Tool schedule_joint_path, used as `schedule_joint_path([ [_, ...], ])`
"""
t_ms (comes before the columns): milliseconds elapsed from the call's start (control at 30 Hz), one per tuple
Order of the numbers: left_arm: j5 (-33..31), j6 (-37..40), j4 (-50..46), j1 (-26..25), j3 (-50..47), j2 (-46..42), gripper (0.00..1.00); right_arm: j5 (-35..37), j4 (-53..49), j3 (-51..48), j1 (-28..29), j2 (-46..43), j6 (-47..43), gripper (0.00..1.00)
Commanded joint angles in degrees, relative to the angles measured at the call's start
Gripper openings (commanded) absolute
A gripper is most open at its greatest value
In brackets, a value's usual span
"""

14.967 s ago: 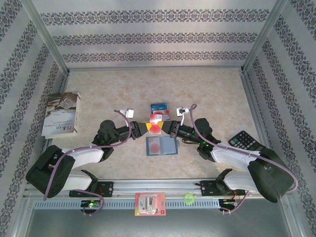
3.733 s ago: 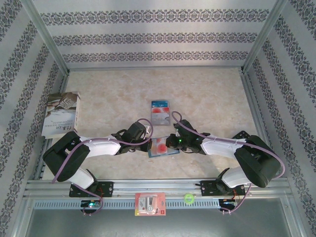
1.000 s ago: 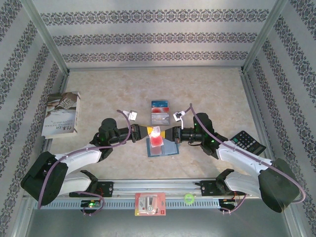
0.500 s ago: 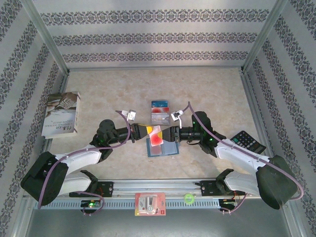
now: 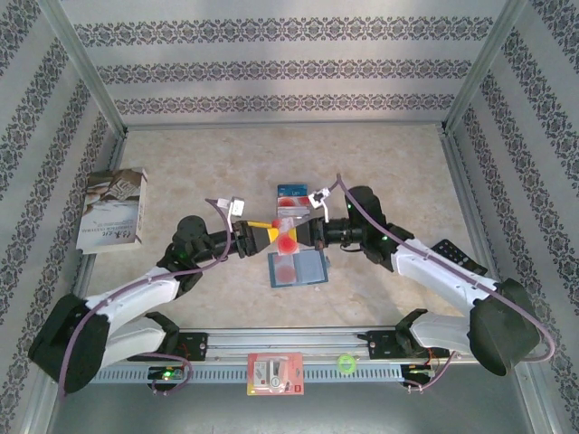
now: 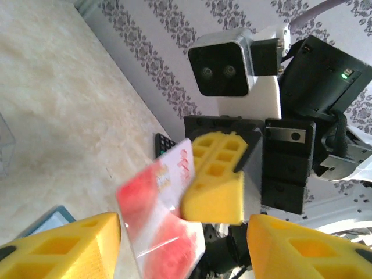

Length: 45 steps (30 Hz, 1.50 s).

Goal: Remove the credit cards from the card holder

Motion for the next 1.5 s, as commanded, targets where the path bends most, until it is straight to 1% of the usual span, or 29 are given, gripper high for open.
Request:
schedule_joint_path([
  [0, -4.8, 5.7, -16.1, 1.5, 5.1, -5.6, 0.72, 10.7, -18.7, 9.9, -0.5, 2.4, -16.4, 0.00],
  [100, -8.6, 8.2, -27.0, 3.0, 8.5, -9.2, 0.79, 16.6, -26.9, 17.7, -0.8, 6.4, -24.3, 0.00],
  [167, -10.3, 9.7, -33.5, 4.4, 10.6, -10.7, 0.88, 19.5, -32.0, 23.0, -1.2, 9.6, -30.0, 0.00],
  [200, -10.8, 10.1, -35.9, 5.1, 11.3, -11.2, 0.89, 20.7, -34.1, 25.0, -1.4, 11.0, -32.3, 0.00],
  [367, -10.4, 9.9, -40.7, 8.8, 11.3, -14.6, 0.92, 28.6, -43.0, 34.9, -1.6, 17.9, -45.0, 0.00],
  [533, -11.9, 11.1, -45.5, 11.2, 12.4, -17.7, 0.93, 30.9, -46.7, 41.3, -1.6, 22.8, -54.2, 0.00],
  [667, -12.8, 12.4, -49.8, 12.3, 14.1, -18.2, 0.94, 32.5, -48.4, 45.3, -1.1, 27.4, -60.3, 0.00],
  [867, -13.7, 13.3, -52.8, 13.4, 15.3, -18.3, 0.95, 37.1, -50.0, 51.1, 1.4, 34.7, -66.7, 0.00],
  [1033, -13.6, 14.5, -54.7, 14.8, 16.9, -17.9, 0.95, 40.8, -53.9, 56.9, 2.7, 40.7, -72.0, 0.00],
  [1333, -12.5, 16.0, -57.4, 17.2, 18.0, -16.3, 0.95, 42.3, -56.2, 61.6, 2.9, 45.6, -76.7, 0.00],
  [1467, -12.3, 16.3, -57.0, 17.9, 17.7, -15.8, 0.96, 45.3, -55.6, 62.4, 3.7, 48.1, -78.5, 0.00],
])
